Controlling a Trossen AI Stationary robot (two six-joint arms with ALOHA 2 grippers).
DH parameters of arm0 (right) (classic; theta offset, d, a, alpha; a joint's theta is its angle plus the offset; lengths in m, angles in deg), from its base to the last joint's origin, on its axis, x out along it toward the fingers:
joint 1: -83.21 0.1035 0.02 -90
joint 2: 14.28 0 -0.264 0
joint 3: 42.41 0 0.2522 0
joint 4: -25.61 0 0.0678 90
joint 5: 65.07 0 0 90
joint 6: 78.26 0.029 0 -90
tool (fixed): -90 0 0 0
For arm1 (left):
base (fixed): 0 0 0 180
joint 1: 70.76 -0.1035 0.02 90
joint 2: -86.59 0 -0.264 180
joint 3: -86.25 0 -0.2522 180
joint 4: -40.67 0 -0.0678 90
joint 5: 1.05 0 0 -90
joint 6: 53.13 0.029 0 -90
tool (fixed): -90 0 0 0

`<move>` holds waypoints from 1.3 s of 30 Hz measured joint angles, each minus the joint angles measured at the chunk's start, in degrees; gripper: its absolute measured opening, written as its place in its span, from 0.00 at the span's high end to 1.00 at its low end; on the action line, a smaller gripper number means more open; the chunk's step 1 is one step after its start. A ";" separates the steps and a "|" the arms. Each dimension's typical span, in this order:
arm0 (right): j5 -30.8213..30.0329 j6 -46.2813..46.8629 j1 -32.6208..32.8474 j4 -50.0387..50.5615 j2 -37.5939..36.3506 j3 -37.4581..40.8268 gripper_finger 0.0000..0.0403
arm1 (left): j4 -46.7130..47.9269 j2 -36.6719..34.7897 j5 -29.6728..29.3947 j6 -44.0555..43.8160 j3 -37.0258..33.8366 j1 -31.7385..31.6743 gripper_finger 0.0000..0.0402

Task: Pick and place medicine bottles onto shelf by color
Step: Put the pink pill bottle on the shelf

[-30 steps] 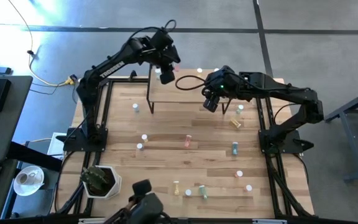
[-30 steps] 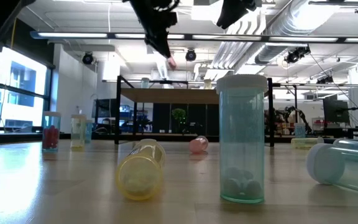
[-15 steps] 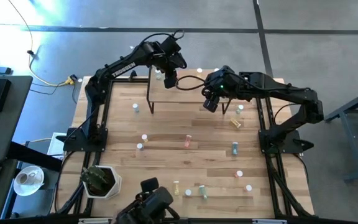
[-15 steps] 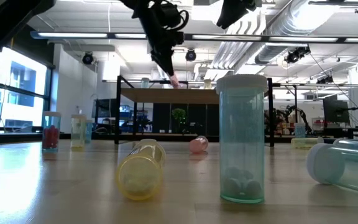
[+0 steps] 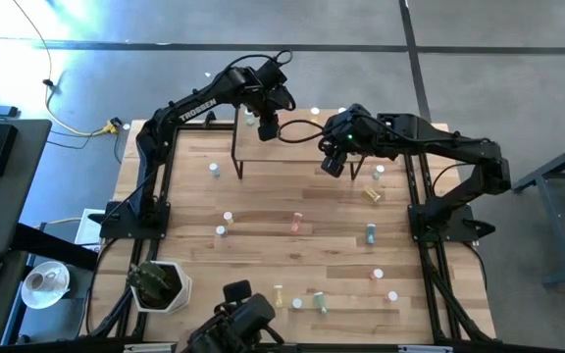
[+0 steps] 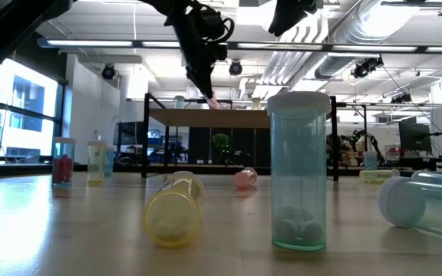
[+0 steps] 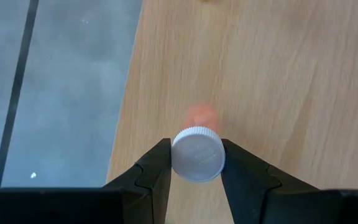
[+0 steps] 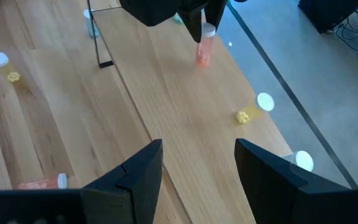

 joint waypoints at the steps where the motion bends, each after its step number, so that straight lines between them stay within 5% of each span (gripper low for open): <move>1: 0.00 -0.02 0.00 0.00 0.00 0.00 0.52 | -0.05 0.00 -0.03 0.00 0.00 0.01 0.72; 39: -0.07 0.02 0.00 -0.04 0.00 0.02 0.52 | -0.28 0.96 -3.91 1.49 0.00 0.35 0.71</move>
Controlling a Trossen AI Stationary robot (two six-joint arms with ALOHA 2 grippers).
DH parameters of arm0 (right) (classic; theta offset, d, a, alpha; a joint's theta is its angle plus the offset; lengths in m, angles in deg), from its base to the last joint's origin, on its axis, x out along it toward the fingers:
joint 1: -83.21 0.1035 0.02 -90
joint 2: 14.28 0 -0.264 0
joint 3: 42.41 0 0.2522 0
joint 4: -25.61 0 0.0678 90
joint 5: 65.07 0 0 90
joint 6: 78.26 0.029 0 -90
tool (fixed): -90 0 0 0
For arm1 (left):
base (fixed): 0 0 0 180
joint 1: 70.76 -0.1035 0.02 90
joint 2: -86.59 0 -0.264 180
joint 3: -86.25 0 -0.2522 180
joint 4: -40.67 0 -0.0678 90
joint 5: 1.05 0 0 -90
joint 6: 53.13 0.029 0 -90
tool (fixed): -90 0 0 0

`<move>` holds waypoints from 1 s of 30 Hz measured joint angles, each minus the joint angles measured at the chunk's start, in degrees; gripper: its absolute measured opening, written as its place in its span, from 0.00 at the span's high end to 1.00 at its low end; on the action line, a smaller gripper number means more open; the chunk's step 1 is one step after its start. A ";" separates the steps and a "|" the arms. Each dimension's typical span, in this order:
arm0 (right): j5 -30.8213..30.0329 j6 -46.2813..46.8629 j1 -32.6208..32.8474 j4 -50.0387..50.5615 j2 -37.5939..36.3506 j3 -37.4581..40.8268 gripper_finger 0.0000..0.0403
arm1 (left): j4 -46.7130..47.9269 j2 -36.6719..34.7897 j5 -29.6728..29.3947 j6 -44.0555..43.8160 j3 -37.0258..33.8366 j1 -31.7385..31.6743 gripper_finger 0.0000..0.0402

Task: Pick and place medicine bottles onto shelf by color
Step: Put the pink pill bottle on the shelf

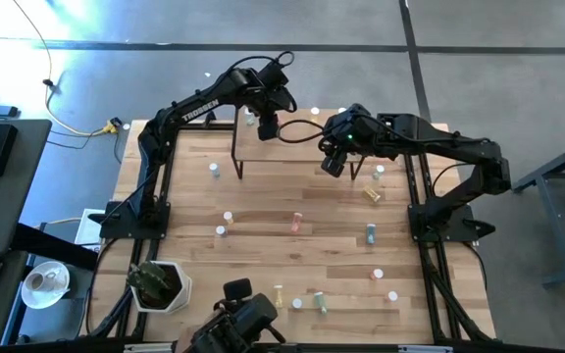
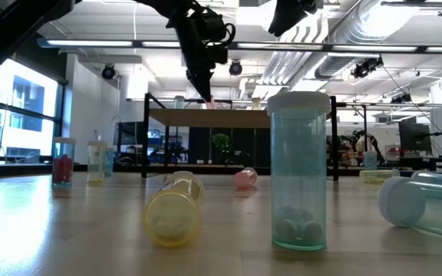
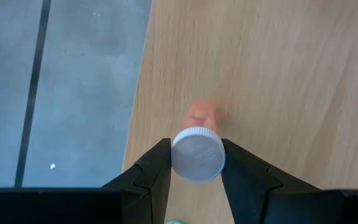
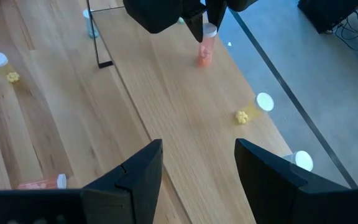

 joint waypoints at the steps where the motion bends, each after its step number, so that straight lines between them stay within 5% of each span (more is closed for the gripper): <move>1: 0.13 0.00 0.02 0.00 0.00 0.00 0.52 | 0.00 0.00 0.02 0.02 0.00 0.00 0.71; 30: 0.06 0.00 0.02 0.00 0.02 0.00 0.52 | -0.13 0.00 0.06 0.60 0.00 0.07 0.71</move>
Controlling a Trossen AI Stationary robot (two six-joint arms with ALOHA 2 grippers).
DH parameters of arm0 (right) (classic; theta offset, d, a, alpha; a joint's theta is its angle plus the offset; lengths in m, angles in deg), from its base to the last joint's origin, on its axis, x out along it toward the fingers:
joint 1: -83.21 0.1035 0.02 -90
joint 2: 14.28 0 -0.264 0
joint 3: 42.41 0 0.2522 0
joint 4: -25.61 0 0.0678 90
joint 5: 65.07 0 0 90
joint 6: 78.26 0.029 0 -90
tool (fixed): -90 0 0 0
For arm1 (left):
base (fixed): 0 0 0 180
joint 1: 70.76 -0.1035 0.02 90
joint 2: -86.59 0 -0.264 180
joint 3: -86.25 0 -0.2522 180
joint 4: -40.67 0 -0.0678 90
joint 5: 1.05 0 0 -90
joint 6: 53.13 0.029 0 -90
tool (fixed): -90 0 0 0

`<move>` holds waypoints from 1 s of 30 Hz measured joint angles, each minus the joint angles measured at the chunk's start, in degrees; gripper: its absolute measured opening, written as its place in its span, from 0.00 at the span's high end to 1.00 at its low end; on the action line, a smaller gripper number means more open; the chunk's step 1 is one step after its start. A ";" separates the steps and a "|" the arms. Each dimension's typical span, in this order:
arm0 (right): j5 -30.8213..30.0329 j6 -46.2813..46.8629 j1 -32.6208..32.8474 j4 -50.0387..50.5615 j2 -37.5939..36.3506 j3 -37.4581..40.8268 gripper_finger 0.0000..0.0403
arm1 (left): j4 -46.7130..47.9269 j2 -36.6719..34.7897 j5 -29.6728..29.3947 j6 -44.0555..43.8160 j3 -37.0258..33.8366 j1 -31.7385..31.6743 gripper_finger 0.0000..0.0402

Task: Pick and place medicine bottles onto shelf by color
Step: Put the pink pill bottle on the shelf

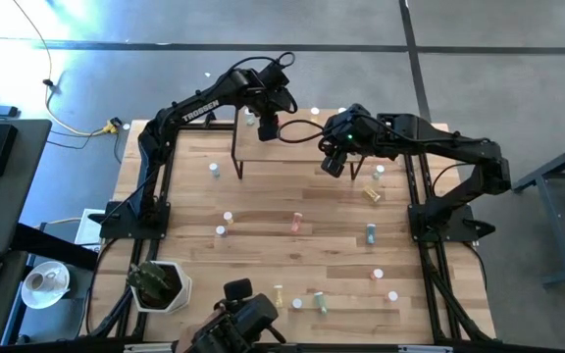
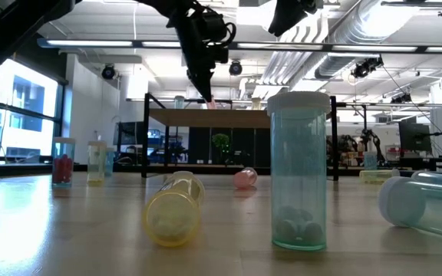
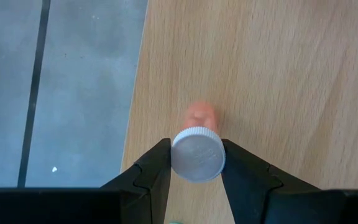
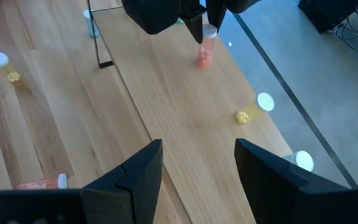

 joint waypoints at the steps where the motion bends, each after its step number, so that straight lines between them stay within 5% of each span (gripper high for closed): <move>1: -0.02 0.00 0.00 0.00 0.00 0.00 0.52 | 0.00 0.00 -0.03 -0.31 0.00 0.00 0.71; 30: -0.17 0.00 -0.02 0.02 0.00 0.00 0.52 | -0.83 -0.04 -0.41 -0.12 0.00 0.04 0.63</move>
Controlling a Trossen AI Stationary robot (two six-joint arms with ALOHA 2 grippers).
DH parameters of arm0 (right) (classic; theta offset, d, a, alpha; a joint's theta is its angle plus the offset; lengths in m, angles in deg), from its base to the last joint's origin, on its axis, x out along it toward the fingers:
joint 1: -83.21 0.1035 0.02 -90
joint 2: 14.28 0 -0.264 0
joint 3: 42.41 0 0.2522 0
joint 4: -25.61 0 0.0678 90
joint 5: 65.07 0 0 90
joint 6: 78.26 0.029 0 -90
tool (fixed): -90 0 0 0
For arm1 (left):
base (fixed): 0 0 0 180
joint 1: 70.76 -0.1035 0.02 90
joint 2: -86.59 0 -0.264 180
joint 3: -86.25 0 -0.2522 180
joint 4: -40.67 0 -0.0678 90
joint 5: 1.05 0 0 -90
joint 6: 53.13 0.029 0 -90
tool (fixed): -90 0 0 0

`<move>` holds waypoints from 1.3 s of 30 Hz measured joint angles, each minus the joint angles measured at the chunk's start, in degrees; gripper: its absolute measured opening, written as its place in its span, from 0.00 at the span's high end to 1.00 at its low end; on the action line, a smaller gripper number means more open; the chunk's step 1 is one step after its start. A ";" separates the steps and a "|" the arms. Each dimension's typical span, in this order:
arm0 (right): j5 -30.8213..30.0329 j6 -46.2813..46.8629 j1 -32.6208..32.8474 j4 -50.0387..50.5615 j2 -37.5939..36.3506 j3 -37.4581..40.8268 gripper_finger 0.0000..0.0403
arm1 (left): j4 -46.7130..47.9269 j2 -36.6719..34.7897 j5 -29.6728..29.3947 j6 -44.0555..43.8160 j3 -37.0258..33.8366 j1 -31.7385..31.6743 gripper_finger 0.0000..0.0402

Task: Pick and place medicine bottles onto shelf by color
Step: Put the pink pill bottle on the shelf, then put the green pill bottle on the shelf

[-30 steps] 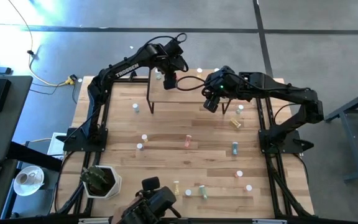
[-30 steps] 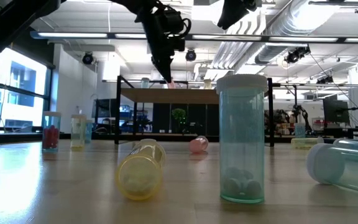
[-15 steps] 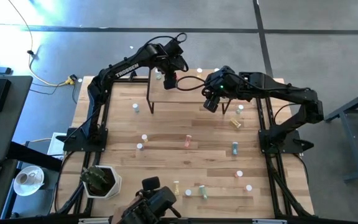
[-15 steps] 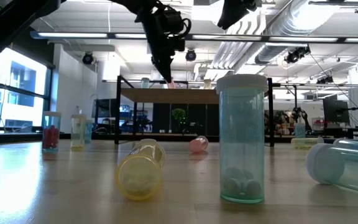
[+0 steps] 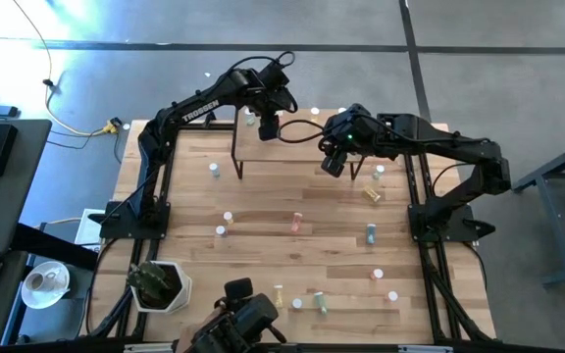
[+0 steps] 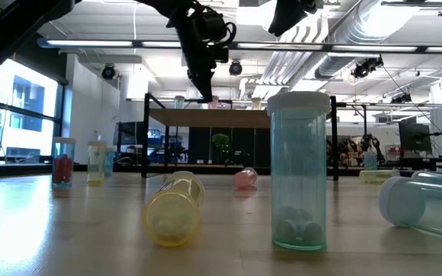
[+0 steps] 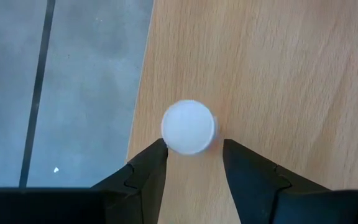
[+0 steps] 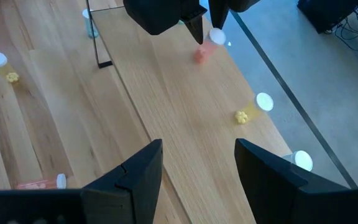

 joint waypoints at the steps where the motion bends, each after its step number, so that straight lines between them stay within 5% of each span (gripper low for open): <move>1: 0.00 0.00 0.02 0.00 0.00 0.00 0.52 | -0.08 0.00 0.00 0.00 0.00 0.00 0.63; 39: 0.17 -0.02 0.01 0.02 0.00 0.00 0.52 | -2.08 -0.14 -2.16 -0.50 -0.02 1.44 0.63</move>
